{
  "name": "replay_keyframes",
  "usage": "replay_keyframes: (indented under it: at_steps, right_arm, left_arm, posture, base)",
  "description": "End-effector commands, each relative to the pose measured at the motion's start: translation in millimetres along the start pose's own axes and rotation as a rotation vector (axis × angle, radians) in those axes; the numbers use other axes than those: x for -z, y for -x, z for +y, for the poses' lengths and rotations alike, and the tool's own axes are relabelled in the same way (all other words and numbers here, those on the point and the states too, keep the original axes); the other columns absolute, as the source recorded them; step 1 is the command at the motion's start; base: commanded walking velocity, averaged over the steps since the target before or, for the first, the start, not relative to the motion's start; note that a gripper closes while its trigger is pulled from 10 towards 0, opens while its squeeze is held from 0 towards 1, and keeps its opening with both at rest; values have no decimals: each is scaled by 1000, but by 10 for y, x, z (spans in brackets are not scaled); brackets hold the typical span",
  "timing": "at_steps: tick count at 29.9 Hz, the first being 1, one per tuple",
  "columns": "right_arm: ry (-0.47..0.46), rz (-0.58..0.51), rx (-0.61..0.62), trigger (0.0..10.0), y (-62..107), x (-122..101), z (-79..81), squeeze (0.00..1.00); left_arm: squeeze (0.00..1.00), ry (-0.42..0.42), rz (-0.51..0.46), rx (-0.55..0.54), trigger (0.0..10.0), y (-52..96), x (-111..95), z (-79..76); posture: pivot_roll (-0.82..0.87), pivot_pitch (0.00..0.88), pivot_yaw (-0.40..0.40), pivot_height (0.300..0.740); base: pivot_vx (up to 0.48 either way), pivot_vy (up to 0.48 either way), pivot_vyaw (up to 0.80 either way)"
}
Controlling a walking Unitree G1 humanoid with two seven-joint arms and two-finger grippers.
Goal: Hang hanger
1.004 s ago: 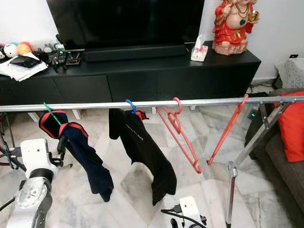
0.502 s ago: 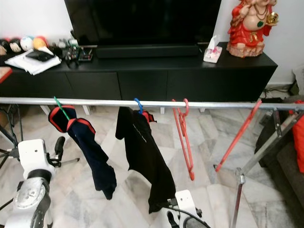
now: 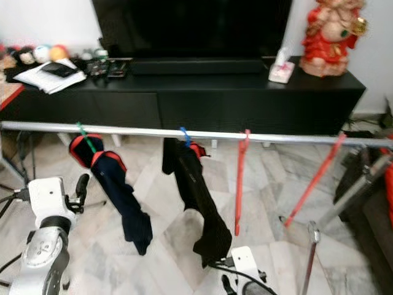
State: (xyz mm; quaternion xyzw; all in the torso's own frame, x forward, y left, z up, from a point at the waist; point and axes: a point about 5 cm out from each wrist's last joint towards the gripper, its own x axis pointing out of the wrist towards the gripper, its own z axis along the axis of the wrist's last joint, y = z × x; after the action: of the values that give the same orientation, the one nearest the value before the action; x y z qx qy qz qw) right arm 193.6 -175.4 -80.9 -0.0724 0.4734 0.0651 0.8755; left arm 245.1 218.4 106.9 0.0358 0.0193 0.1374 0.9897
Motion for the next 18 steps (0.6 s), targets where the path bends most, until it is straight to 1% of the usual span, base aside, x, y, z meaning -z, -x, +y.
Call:
replay_keyframes:
  at_steps: [1, 4, 13, 14, 18]
  right_arm:
    - [-19, 22, -1, 10000, 13, 89, -3, 0]
    - [1, 28, -11, 10000, 16, 116, 7, 0]
    - [9, 33, -17, 10000, 19, 134, 16, 0]
    - [34, 33, -24, 10000, 16, 138, 49, 0]
    - [42, 37, -34, 10000, 12, 148, 105, 0]
  left_arm:
    - [0, -5, 7, 3, 10000, -11, -1, -21]
    - [0, -4, 7, 5, 10000, -11, 0, -24]
    - [0, -4, 7, 6, 10000, -10, 0, -26]
    - [0, -2, 8, 6, 10000, -10, 2, -25]
    - [0, -2, 10, 6, 10000, -11, 2, -23]
  posture:
    - [-84, 0, 19, 740]
    - [-85, 0, 20, 740]
    - [-84, 0, 19, 740]
    - [-84, 0, 18, 740]
    - [-83, 0, 17, 740]
  base:
    - [0, 0, 0]
    - [0, 0, 0]
    - [0, 0, 0]
    - [244, 0, 800]
    - [259, 0, 800]
